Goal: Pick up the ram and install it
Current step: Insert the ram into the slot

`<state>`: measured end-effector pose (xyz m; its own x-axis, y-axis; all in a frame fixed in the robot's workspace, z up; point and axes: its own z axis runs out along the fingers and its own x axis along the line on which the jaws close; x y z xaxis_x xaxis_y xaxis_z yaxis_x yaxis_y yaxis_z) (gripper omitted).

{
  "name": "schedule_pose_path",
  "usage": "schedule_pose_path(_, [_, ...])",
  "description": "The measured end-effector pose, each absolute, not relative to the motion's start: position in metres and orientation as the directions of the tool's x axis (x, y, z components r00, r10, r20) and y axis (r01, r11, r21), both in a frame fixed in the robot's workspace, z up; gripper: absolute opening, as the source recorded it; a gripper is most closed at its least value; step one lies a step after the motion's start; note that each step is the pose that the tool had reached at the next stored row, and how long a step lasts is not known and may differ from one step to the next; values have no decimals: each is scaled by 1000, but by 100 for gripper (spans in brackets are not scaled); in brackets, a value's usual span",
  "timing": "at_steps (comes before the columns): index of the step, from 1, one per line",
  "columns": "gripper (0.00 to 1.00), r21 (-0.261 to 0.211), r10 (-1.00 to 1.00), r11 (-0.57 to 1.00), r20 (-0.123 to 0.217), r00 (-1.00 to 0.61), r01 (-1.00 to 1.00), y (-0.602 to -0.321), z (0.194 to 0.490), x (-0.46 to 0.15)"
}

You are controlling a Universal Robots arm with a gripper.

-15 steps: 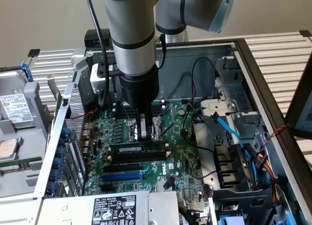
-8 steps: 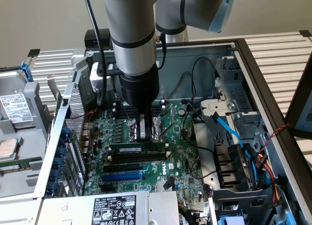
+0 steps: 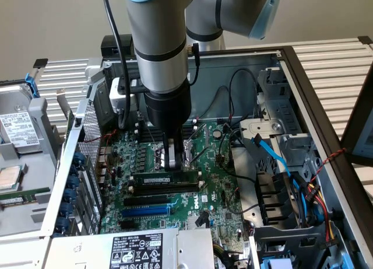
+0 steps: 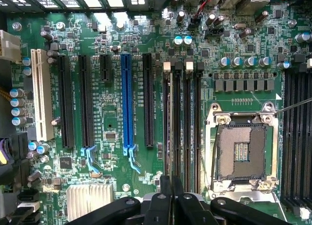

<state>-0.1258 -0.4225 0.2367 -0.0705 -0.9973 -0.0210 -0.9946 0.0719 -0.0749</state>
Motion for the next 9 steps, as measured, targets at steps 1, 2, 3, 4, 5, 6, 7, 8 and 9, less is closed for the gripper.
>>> schedule_pose_path(1, [12, -75, -997, 72, -21, -70, -995, -423, 237, -126])
schedule_pose_path(2, [12, -75, -997, 72, -21, -70, -995, -422, 237, -126])
schedule_pose_path(3, [12, -75, -997, 72, -21, -70, -995, -422, 237, -126])
schedule_pose_path(4, [12, -75, -997, 72, -21, -70, -995, -422, 237, -126])
schedule_pose_path(5, [12, -75, -997, 72, -21, -70, -995, -422, 236, -126])
schedule_pose_path(6, [12, -75, -997, 72, -21, -71, -995, -422, 236, -126])
schedule_pose_path(7, [12, -75, -997, 72, -21, -71, -995, -422, 236, -127])
schedule_pose_path(8, [12, -75, -997, 72, -21, -70, -995, -422, 236, -127])
schedule_pose_path(9, [12, -75, -997, 72, -21, -70, -995, -422, 236, -127])
